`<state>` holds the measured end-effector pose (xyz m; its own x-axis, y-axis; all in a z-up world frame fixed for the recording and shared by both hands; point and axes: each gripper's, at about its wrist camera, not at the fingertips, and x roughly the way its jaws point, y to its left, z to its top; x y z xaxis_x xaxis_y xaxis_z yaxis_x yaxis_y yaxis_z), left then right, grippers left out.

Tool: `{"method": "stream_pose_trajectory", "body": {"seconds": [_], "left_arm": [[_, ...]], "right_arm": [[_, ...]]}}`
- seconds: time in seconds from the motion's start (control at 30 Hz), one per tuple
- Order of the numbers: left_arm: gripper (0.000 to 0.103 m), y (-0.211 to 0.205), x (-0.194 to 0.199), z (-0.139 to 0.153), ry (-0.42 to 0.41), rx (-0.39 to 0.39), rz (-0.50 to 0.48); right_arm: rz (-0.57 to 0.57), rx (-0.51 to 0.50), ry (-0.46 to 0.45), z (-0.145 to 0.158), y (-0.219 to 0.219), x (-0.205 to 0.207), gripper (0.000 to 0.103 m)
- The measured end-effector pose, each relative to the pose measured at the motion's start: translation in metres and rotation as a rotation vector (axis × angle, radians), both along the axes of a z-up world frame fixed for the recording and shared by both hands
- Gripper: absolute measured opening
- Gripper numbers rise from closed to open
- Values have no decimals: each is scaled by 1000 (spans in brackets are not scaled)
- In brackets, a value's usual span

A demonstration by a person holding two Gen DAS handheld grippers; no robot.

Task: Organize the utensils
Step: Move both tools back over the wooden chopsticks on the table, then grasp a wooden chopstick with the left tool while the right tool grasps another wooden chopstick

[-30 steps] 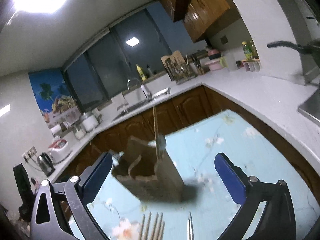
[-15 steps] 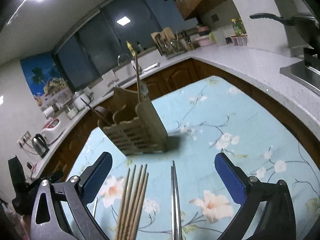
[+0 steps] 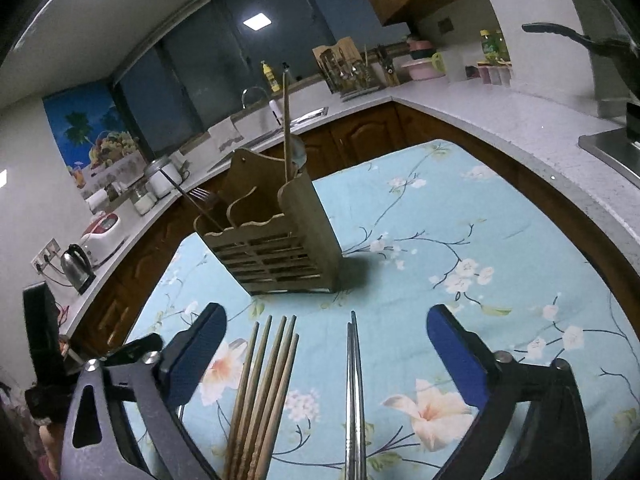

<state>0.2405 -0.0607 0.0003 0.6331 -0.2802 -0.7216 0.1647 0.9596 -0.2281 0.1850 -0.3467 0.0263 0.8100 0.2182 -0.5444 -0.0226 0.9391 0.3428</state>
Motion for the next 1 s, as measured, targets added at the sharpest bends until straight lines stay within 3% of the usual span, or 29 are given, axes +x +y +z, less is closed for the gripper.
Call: {"method": "stream_pose_trajectory", "body": {"seconds": [0.13,0.2,0.37,0.47,0.6,0.7,0.83,1.0], "left_arm": [[72,-23,20,-20,61,40,-37],[68,-33,28,-29,86,58,-56],[39,-56,39,-56,143,160,-78],[38,-62,28,-58,85,256,-102],[38,-46,11,-57,77,280,-115],[38,-23,-2,-56,85,276,-112],[37,6,-13,-54,105,225,-101],[37,21,-11,-52,136,136,-76]], "right_arm": [[-7,10,43,-9,-3,9,73],[-11,20,53,-12,-4,11,72],[0,23,69,-17,-3,16,69],[28,16,84,-21,5,22,62],[86,-17,133,-32,27,35,50],[149,-55,203,-51,50,46,40],[201,-114,268,-72,75,61,20],[213,-158,270,-78,96,80,18]]}}
